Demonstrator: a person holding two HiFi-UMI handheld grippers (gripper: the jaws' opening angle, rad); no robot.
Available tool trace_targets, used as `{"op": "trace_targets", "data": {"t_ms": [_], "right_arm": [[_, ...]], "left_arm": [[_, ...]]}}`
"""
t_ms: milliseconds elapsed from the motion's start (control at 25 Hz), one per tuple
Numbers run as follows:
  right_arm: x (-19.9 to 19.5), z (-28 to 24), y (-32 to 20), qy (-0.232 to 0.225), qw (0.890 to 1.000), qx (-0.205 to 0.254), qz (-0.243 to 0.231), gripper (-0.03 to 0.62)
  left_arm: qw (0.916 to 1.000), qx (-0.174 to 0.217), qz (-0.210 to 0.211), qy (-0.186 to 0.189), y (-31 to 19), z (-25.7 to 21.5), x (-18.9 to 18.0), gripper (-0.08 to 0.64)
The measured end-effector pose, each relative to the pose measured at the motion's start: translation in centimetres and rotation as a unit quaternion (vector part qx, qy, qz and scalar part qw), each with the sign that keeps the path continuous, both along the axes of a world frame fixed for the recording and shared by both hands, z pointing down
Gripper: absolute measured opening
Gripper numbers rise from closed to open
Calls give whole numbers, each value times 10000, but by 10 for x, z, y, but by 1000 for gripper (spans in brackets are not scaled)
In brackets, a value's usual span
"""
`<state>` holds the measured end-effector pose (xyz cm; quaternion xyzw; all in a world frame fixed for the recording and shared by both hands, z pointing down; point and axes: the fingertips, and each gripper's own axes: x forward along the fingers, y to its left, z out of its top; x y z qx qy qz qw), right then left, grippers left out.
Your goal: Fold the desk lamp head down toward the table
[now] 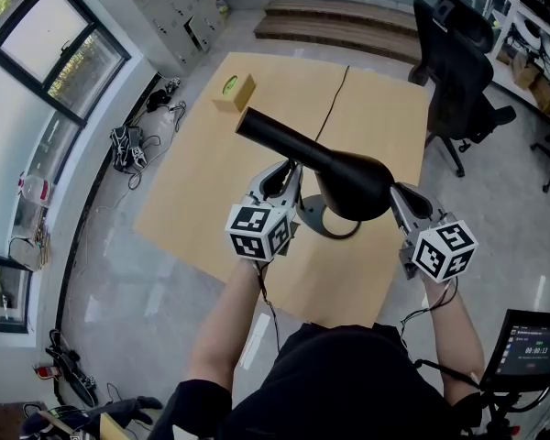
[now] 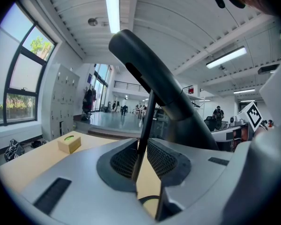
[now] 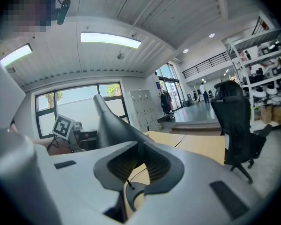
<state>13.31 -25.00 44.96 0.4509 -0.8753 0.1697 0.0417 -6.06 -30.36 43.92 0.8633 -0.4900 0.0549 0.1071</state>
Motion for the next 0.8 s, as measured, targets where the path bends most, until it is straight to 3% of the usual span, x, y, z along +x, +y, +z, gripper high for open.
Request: {"op": "trace_targets", "data": {"t_ms": [800], "right_arm": [[-8,11,-1,-92,9998,-151,22,38]], "left_arm": [[10000,-20,-36,26,1,0,0,69]]}}
